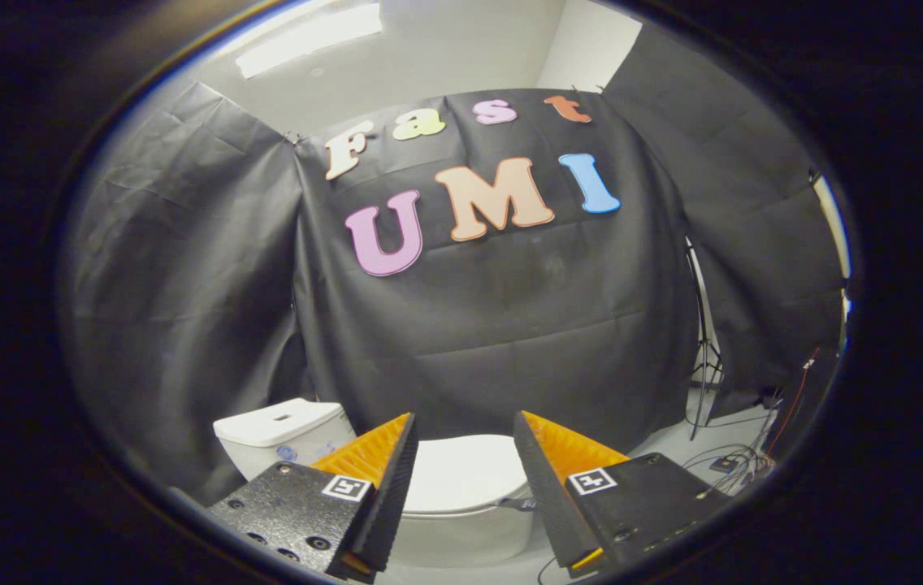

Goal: Open the toilet lid.

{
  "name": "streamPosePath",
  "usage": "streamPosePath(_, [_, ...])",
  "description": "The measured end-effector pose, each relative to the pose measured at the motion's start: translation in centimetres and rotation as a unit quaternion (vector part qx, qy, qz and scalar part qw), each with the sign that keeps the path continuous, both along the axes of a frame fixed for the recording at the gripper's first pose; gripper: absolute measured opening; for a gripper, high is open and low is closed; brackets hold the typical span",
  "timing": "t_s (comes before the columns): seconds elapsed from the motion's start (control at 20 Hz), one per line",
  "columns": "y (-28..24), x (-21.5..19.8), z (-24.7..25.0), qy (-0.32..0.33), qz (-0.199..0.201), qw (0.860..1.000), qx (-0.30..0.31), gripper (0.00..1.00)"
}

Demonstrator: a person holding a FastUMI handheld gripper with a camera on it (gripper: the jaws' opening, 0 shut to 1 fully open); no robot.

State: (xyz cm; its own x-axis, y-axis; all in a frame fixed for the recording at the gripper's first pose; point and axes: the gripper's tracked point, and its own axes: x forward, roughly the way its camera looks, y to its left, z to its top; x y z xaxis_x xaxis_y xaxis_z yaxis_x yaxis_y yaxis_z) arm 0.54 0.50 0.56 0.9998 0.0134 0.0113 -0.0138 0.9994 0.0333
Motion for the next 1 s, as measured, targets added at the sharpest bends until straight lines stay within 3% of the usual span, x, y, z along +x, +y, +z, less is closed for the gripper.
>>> streamPosePath(0.55, [-1.6,0.4,-1.0,-0.036,-0.001,0.995,0.096,0.73])
streamPosePath(1.0, [-3.2,1.9,-3.7,-0.041,0.003,0.978,0.204,0.73])
